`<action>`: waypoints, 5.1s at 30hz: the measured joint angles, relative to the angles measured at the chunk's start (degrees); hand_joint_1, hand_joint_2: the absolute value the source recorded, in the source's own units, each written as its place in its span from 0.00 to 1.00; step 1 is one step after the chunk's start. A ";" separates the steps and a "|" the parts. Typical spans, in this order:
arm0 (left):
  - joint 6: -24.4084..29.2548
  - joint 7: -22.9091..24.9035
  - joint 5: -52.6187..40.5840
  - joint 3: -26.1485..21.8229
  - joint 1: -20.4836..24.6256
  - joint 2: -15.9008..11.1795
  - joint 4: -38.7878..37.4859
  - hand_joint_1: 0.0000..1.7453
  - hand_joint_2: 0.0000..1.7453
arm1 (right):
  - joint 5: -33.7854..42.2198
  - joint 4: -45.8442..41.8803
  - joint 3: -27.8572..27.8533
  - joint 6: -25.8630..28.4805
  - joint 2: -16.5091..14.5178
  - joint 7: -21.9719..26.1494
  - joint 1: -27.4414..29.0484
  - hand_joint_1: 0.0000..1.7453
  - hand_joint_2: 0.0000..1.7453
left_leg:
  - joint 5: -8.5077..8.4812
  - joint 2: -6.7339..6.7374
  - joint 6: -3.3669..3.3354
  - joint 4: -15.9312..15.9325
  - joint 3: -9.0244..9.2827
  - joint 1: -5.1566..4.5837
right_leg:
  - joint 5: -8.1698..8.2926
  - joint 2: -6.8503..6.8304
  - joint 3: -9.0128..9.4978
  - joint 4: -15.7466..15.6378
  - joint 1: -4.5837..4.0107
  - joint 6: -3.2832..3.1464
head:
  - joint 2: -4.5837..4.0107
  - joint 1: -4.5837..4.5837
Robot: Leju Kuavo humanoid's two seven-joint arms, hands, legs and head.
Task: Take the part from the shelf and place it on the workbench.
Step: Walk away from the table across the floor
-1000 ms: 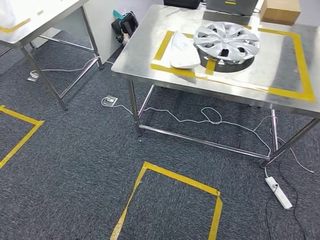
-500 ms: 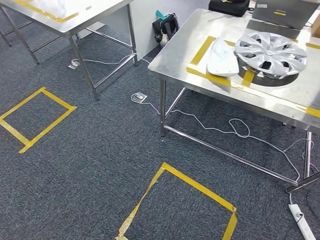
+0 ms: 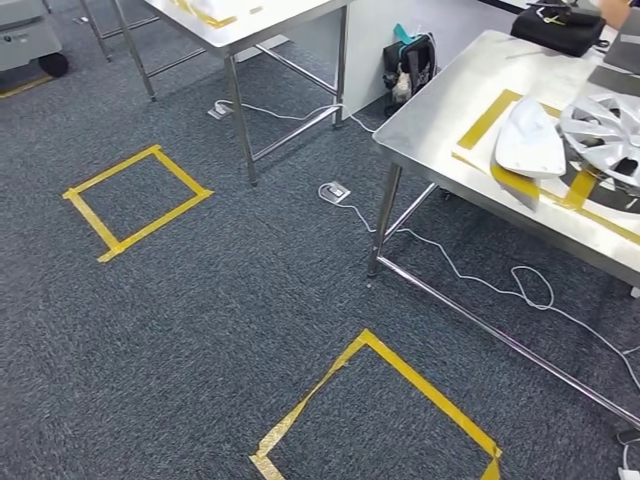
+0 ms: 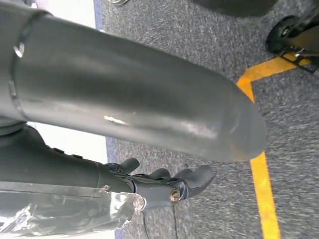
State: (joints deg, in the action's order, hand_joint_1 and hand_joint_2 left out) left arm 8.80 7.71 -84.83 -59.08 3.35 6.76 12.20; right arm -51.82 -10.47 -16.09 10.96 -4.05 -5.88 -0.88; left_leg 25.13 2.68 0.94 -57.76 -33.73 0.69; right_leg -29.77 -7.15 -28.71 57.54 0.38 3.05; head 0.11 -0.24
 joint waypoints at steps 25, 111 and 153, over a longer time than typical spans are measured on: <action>-0.13 0.10 0.09 -0.08 -0.25 -0.18 -0.13 0.00 0.00 | -0.15 0.03 0.00 -0.58 -0.20 1.75 0.44 0.00 0.00 | 2.41 -1.92 1.17 -8.86 -4.24 -0.07 | 1.40 3.16 -2.02 0.79 0.00 -2.46 | 0.00 0.25; -1.04 -0.36 0.35 -1.64 -0.25 0.70 -0.31 0.00 0.00 | -5.67 0.34 1.27 7.41 -0.81 7.33 0.99 0.00 0.00 | 3.40 -4.64 1.38 -6.50 -3.98 -0.20 | 2.13 8.31 -2.62 1.08 0.52 -2.44 | 0.00 0.42; -0.37 -0.37 0.49 -1.71 -0.09 0.51 -0.31 0.00 0.00 | -7.00 0.42 1.54 7.23 -1.26 7.83 0.65 0.00 0.00 | -0.57 0.51 -0.43 1.01 0.61 -1.21 | 1.12 0.45 -1.64 1.11 -0.82 -1.68 | 0.00 0.08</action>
State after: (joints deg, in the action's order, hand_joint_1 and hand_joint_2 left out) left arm 8.44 7.34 -84.33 -60.79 3.26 7.28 11.89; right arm -58.82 -10.06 -14.55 18.19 -5.31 1.95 -0.23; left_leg 24.56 3.19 0.51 -56.75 -33.12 -0.52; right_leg -28.65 -6.69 -30.35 58.66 -0.44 1.37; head 0.11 -0.15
